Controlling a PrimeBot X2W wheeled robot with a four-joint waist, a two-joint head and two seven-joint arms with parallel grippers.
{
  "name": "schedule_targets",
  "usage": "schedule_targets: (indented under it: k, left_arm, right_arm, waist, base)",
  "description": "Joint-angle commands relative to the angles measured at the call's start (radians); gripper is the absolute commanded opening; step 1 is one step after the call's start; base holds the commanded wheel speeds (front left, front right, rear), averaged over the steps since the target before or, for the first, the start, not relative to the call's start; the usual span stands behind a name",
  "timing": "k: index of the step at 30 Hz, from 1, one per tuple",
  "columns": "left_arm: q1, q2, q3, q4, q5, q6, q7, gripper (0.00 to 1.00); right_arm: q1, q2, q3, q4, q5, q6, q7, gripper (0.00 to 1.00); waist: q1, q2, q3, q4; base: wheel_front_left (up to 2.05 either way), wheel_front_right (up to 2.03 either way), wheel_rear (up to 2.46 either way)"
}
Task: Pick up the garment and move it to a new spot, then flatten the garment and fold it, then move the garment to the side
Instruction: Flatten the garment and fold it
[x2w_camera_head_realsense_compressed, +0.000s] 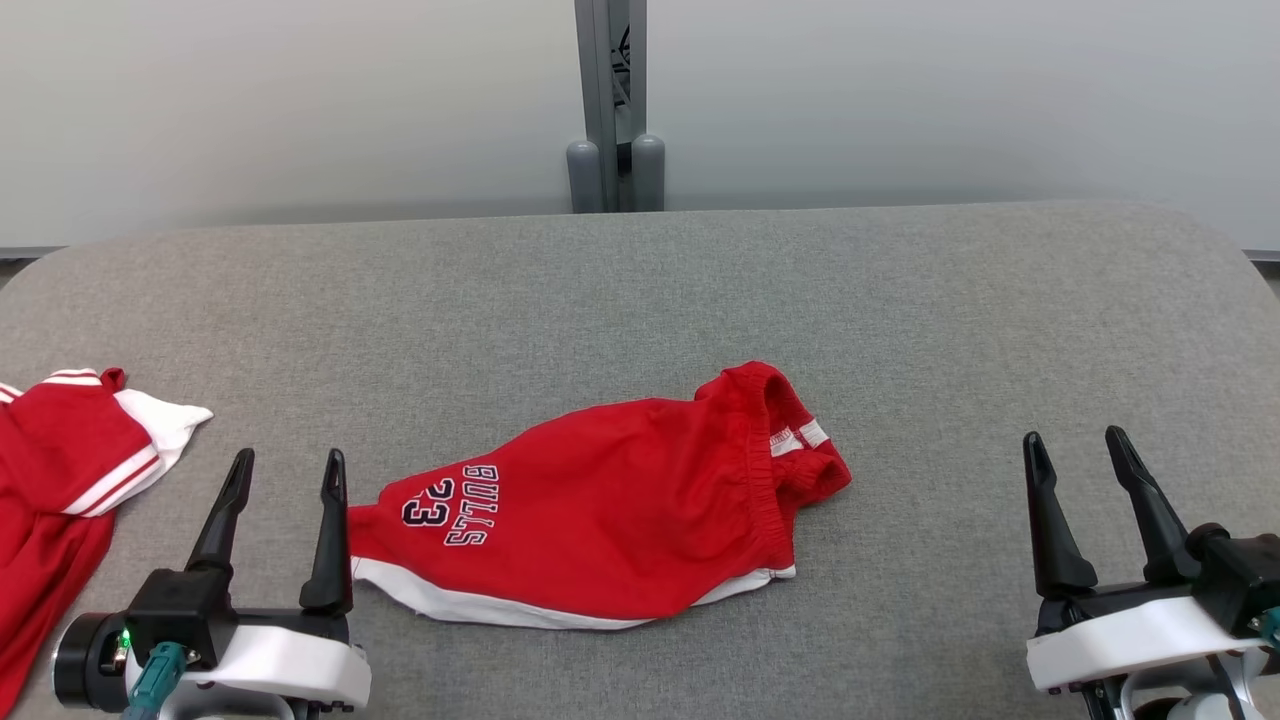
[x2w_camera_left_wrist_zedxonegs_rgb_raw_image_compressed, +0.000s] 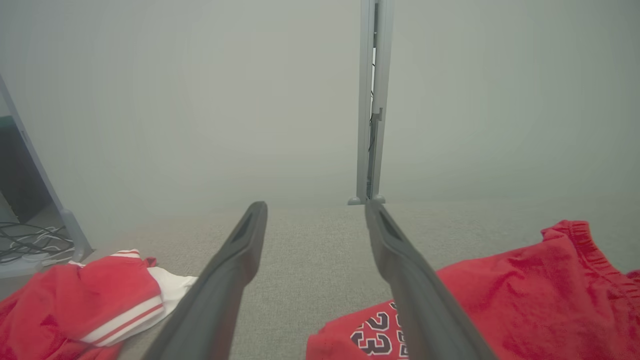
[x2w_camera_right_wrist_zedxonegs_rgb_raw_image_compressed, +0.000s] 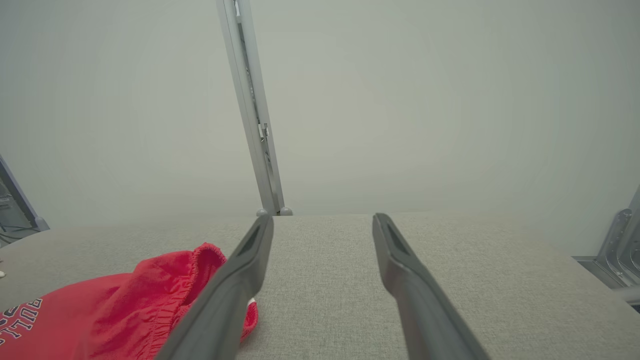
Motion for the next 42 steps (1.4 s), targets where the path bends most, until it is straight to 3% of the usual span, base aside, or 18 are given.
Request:
schedule_targets:
  k: [1,11,26,29,34,42]
  left_arm:
    - [0.011,0.007,0.006,0.009,0.017,-0.013,-0.003,1.00]
    - [0.003,-0.012,0.023,0.035,0.057,-0.050,-0.003,1.00]
    - [-0.007,-0.028,0.050,0.052,0.072,-0.065,-0.003,1.00]
    - [-0.007,-0.030,0.041,0.089,0.027,-0.101,0.039,1.00]
    - [0.001,-0.011,0.026,0.166,-0.074,-0.191,0.195,1.00]
    - [-0.052,0.009,0.040,0.269,-0.180,-0.268,0.322,1.00]
  right_arm:
    - [0.005,-0.007,0.003,-0.011,-0.003,0.002,0.003,1.00]
    - [0.008,-0.007,-0.002,-0.023,0.000,0.002,0.014,1.00]
    - [0.005,-0.007,-0.015,-0.027,0.005,0.002,0.018,1.00]
    - [0.004,-0.007,-0.016,-0.030,0.007,0.002,0.017,1.00]
    - [-0.003,-0.007,-0.018,-0.030,0.010,0.002,0.020,1.00]
    - [-0.023,-0.007,-0.023,-0.033,0.017,0.002,0.014,1.00]
  waist:
    - [0.0000,-0.0001,0.000,0.001]
    - [0.0000,-0.0001,0.003,0.009]
    - [0.0000,-0.0001,0.003,0.011]
    - [0.0000,-0.0001,0.010,0.015]
    - [0.0000,-0.0001,0.019,0.016]
    - [0.0000,-0.0001,0.045,0.006]
  base:
    - [0.00,0.00,0.00]
    - [0.00,0.00,0.00]
    - [0.00,0.00,0.00]
    - [0.00,0.00,0.00]
    - [0.00,0.00,0.00]
    - [0.00,0.00,0.00]
